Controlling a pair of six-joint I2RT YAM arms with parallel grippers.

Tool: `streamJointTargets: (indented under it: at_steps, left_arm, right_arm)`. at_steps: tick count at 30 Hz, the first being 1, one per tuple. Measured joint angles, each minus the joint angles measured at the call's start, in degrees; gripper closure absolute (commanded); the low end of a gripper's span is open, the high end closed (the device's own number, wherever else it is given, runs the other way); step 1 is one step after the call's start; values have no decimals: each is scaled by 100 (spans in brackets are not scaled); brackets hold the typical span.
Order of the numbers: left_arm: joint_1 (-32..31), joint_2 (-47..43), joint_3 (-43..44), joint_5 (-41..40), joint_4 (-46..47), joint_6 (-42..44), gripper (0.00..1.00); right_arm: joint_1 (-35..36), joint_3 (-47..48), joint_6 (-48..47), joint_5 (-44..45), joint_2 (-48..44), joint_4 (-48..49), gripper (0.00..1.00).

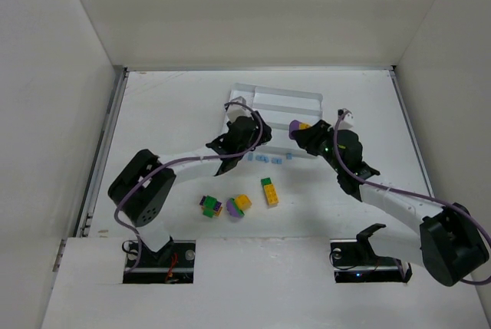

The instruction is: Sort the legos into containers by color

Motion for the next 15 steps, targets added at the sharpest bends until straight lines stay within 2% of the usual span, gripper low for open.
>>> streamJointTargets:
  at_steps: [8, 15]
  left_arm:
    - [260, -1447, -1784, 623, 1556, -1440, 36]
    - [560, -1604, -2802, 1056, 2874, -2531, 35]
  right_arm:
    - [-4, 0, 494, -949, 85, 461, 76]
    - [-2, 7, 1397, -1759, 575, 1132, 77]
